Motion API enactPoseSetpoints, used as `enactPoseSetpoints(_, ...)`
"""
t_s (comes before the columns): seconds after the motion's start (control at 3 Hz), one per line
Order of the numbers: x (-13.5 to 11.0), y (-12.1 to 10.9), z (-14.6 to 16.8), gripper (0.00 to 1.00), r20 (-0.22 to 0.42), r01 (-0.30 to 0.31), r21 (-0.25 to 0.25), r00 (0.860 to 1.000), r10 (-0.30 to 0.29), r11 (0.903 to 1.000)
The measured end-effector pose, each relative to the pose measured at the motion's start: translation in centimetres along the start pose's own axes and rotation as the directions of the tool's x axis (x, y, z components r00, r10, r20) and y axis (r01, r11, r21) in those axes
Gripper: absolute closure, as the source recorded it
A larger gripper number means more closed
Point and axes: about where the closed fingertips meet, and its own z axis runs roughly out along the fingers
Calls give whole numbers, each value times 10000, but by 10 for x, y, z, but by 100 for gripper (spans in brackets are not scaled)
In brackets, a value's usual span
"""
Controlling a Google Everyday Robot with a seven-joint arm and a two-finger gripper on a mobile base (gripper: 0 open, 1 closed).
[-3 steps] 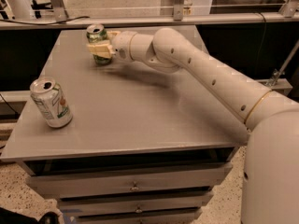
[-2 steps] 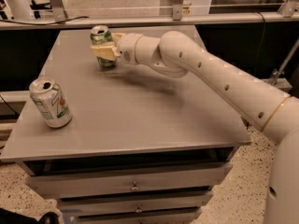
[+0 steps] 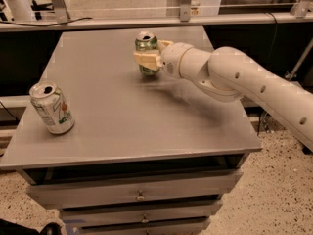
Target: Move green can near rxbar blueberry
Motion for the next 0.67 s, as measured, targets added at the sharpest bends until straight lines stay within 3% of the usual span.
enactPoseSetpoints(0.33, 2, -53, -76, 100, -32, 164, 1920, 9999, -161, 9813)
enactPoseSetpoints(0.67, 2, -110, -160, 100, -91, 301, 3927, 9995, -288, 9192)
